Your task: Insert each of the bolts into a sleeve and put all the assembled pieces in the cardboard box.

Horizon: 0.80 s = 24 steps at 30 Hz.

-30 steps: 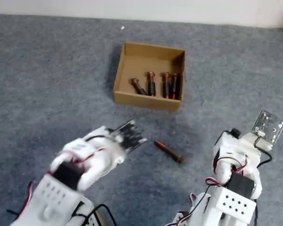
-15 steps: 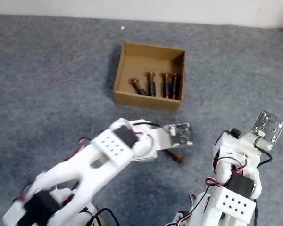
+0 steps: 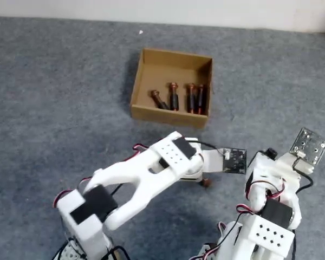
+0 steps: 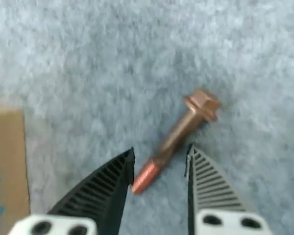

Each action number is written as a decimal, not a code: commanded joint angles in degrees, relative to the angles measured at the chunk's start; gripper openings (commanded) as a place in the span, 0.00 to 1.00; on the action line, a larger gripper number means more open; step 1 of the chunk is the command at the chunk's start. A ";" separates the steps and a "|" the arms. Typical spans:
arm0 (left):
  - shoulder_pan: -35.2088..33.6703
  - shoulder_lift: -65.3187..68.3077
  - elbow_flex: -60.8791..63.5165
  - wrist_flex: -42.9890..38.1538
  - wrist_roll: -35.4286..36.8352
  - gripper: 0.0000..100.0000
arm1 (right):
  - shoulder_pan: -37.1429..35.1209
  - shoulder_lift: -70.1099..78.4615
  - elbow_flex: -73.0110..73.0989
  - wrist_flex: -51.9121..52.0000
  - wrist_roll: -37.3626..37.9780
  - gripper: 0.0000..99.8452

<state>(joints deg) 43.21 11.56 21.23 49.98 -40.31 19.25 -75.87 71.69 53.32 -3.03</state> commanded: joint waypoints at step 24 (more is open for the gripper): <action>3.21 5.14 -7.87 5.27 -0.44 0.08 | 8.66 -0.84 -1.01 -1.63 -0.53 0.00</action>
<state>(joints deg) 44.70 18.15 16.04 52.00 -40.48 24.44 -75.87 71.69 53.32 -3.03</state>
